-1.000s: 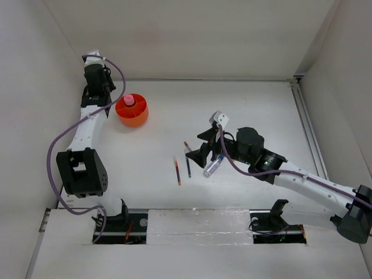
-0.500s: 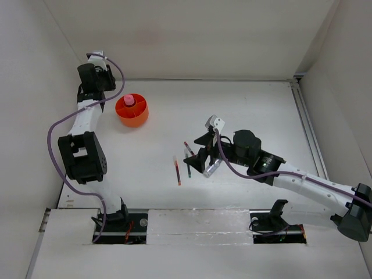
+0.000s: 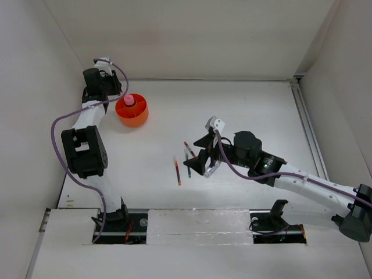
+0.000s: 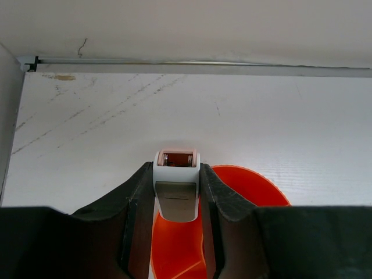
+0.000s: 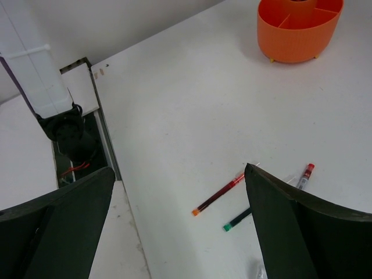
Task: Sort the stationery into containers
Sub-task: Place the stapler in the storage box.
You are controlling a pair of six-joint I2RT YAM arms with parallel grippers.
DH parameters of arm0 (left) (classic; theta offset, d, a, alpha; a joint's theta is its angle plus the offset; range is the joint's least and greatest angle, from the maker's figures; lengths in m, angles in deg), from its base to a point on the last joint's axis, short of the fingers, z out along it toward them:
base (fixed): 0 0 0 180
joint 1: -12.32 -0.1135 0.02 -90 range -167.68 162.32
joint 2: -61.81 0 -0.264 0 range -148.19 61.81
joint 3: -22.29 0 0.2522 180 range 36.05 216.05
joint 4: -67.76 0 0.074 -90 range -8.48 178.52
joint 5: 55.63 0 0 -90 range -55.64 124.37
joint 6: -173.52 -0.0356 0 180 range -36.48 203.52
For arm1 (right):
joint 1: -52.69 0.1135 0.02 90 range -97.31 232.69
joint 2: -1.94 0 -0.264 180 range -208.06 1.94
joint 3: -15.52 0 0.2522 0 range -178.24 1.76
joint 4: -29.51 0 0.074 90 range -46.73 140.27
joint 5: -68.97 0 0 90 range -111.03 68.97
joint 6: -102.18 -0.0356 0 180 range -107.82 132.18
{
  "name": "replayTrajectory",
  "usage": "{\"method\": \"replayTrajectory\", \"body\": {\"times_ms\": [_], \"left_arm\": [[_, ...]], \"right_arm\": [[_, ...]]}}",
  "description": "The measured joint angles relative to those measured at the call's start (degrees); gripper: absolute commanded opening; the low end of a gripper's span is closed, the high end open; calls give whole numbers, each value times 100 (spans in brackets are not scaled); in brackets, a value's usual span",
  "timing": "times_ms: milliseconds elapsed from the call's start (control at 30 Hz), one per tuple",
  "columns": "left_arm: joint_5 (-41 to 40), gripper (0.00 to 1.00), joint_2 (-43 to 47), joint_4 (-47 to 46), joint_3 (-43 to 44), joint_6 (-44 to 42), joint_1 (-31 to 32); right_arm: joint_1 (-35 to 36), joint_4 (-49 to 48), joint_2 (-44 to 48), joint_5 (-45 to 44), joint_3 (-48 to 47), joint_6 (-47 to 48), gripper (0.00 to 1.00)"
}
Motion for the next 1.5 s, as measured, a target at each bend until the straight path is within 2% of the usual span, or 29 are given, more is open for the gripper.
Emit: {"method": "replayTrajectory", "body": {"times_ms": [800,967,1133,1233,1300,1333,1500], "left_arm": [[-138,0,280,-525,-973,85,0],[-173,12,289,-566,-1040,98,0],[-177,16,289,-570,-1060,122,0],[-177,30,289,-570,-1071,122,0],[-184,49,289,-570,-1071,125,0],[-192,53,289,-579,-1071,129,0],[-236,52,289,-686,-1086,164,0]], "right_arm": [[184,157,168,-59,0,-44,99],[184,164,264,-70,0,-44,99],[186,205,293,-92,0,-44,99],[186,221,302,-94,0,-44,99],[186,232,302,-105,-2,-44,99],[186,238,302,-107,-2,-44,99],[186,245,302,-136,-2,-44,99]]}}
